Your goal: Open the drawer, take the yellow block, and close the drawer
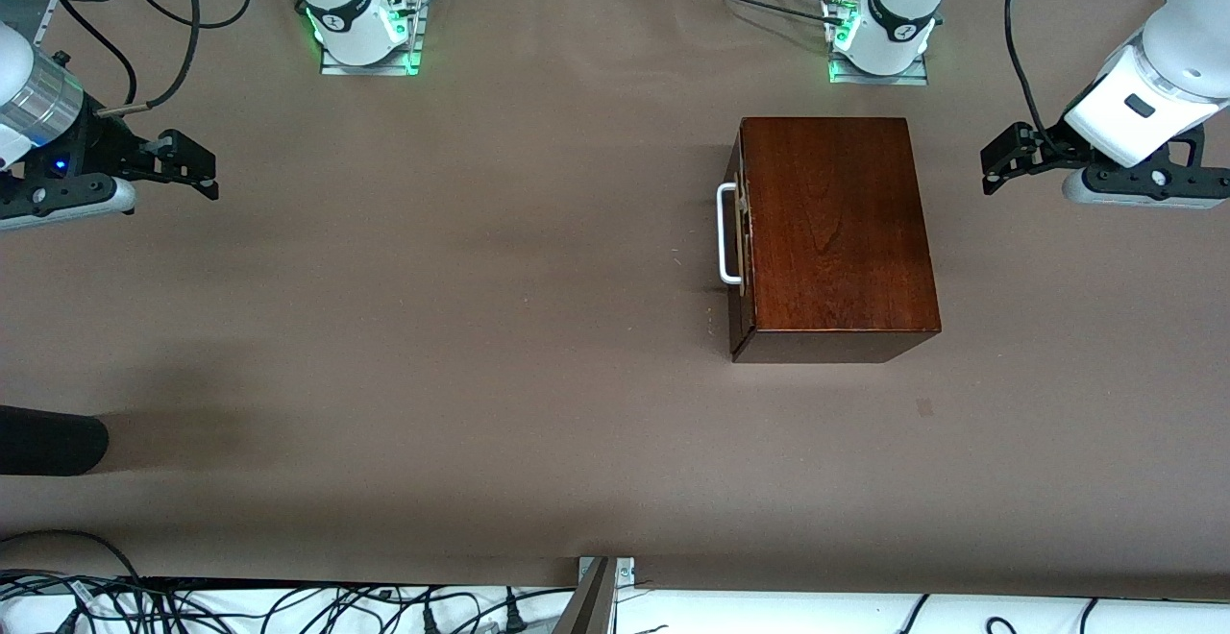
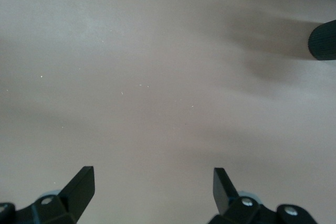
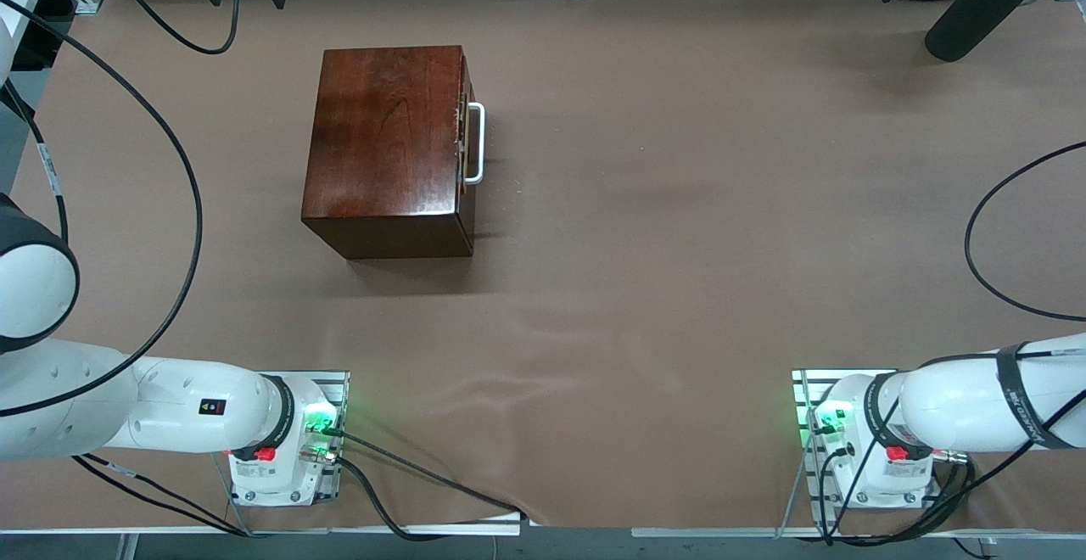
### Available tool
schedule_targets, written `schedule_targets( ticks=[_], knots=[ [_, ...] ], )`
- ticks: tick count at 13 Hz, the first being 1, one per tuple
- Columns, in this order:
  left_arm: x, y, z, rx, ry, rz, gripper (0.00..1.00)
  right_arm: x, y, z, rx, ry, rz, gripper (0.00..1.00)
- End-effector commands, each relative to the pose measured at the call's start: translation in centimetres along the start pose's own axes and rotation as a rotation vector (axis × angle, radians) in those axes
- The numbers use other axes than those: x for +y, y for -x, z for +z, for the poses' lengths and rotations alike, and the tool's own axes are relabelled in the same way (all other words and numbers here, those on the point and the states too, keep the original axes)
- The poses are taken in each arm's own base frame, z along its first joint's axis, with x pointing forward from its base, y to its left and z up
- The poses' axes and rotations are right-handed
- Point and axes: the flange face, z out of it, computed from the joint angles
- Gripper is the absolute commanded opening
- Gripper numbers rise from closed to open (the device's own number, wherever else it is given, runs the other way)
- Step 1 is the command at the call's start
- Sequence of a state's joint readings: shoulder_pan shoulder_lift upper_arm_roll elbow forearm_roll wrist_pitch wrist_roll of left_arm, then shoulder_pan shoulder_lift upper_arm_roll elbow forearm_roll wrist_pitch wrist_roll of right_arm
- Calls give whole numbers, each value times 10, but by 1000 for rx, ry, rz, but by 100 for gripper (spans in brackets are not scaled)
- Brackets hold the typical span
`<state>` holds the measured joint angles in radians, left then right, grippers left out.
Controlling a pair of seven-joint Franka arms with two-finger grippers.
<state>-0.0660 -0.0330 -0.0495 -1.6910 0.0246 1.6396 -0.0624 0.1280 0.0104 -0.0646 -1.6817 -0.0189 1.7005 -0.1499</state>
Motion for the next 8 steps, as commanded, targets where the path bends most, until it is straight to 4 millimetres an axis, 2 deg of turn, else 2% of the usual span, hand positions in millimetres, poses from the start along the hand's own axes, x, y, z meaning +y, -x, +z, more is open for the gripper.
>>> schedule_targets(
  ticks=[1,2,5,6,8],
  knots=[
    [4,1,-5,-20,-15,2,100,2,-2,-5,5,-15,11,100],
    [5,2,-5,-25,-11,3,100,2,-2,-5,5,-15,11,100],
    [29,7,-6,-63,-20,47,100,2,-2,-5,5,-15,11,100],
    [31,0,12,-102,-23,52,100,2,-2,-5,5,-15,11,100],
    [37,-3,15,-135,-30,74,100,2,-2,-5,5,-15,11,100]
  ],
)
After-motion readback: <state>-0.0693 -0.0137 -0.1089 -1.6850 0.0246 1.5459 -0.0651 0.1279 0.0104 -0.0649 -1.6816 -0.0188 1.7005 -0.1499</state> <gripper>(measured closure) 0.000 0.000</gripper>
